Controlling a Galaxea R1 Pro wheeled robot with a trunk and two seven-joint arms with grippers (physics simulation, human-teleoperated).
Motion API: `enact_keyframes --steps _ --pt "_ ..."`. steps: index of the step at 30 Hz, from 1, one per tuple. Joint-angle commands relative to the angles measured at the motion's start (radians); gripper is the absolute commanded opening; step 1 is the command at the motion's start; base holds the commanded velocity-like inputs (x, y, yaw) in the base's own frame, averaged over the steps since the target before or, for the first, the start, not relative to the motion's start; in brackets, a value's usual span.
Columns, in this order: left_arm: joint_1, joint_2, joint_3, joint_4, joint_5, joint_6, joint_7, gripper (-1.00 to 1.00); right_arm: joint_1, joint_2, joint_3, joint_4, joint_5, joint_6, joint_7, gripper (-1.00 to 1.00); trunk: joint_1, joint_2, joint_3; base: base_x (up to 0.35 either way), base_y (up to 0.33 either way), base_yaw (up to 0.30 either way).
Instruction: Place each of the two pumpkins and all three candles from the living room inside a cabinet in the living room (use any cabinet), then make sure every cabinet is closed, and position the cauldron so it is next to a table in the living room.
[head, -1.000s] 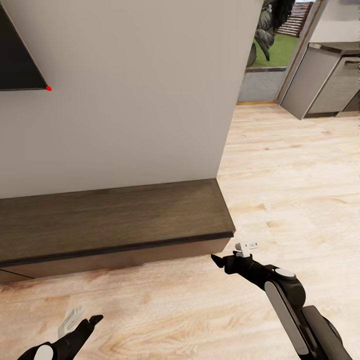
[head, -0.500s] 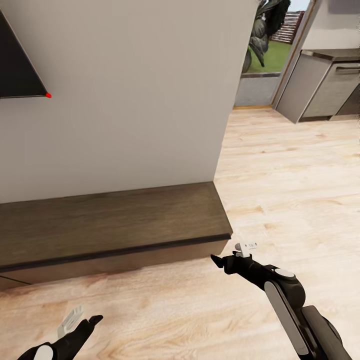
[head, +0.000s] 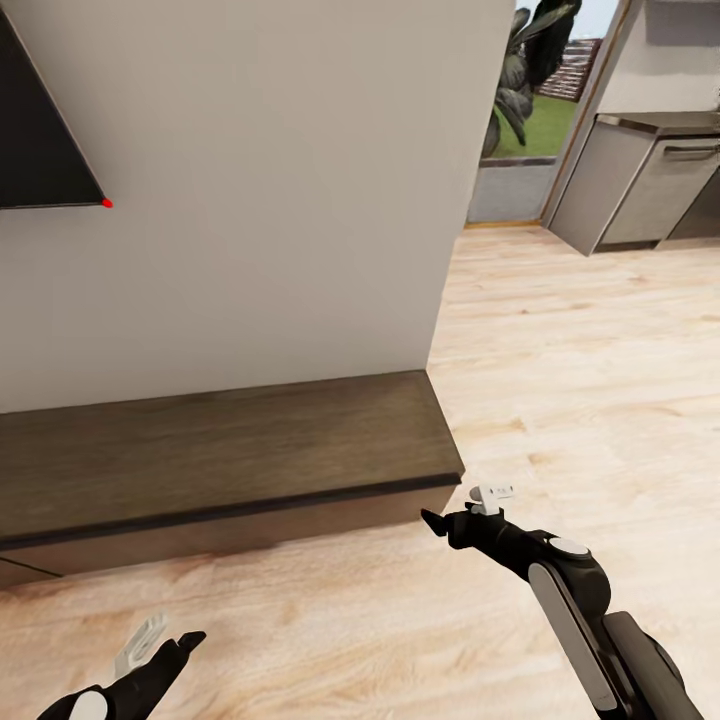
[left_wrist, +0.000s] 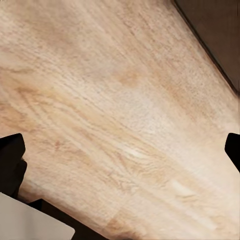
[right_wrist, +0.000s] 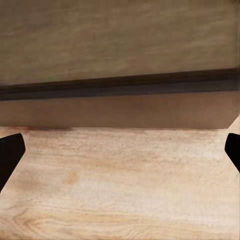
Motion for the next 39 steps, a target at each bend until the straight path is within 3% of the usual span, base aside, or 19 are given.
enact_keyframes --steps 1,8,13,16,25,30,36,39 --pt "0.000 -0.001 0.000 0.000 -0.002 -0.002 0.000 1.00 0.001 0.000 0.000 0.000 0.000 -0.006 0.001 1.00 0.000 0.000 0.002 0.000 0.000 0.000" --pt "0.002 -0.003 0.000 0.000 -0.005 -0.006 -0.005 1.00 0.006 -0.008 -0.008 -0.001 0.000 -0.135 0.001 1.00 0.000 0.000 0.013 0.000 0.000 0.000" --pt "0.003 -0.006 -0.001 0.000 -0.005 -0.006 -0.007 1.00 0.012 -0.003 -0.010 -0.001 0.000 -0.187 -0.001 1.00 0.000 0.000 0.022 0.000 0.000 0.000" --pt "0.004 -0.006 -0.001 0.000 -0.006 -0.006 -0.006 1.00 0.013 -0.002 -0.009 -0.002 0.000 -0.191 -0.003 1.00 0.000 0.000 0.027 0.000 0.000 0.000" --pt "0.004 -0.004 -0.008 0.003 -0.006 -0.007 -0.007 1.00 0.016 0.000 0.000 -0.002 0.001 -0.195 -0.127 1.00 0.000 0.000 0.042 0.000 0.000 0.000" --pt "0.004 0.000 -0.010 0.010 -0.006 -0.008 -0.007 1.00 0.012 0.000 0.000 -0.001 0.004 -0.195 -0.148 1.00 0.000 0.000 0.050 0.000 0.000 0.000" --pt "0.004 0.003 -0.016 0.014 -0.005 -0.014 -0.013 1.00 0.009 0.003 0.004 0.000 0.038 -0.194 -0.230 1.00 0.000 0.000 0.060 0.000 0.000 0.000" --pt "0.004 0.003 -0.018 0.015 -0.008 -0.017 -0.017 1.00 0.008 0.017 0.025 0.000 0.058 -0.193 -0.272 1.00 0.000 0.000 0.065 0.000 0.000 0.000"
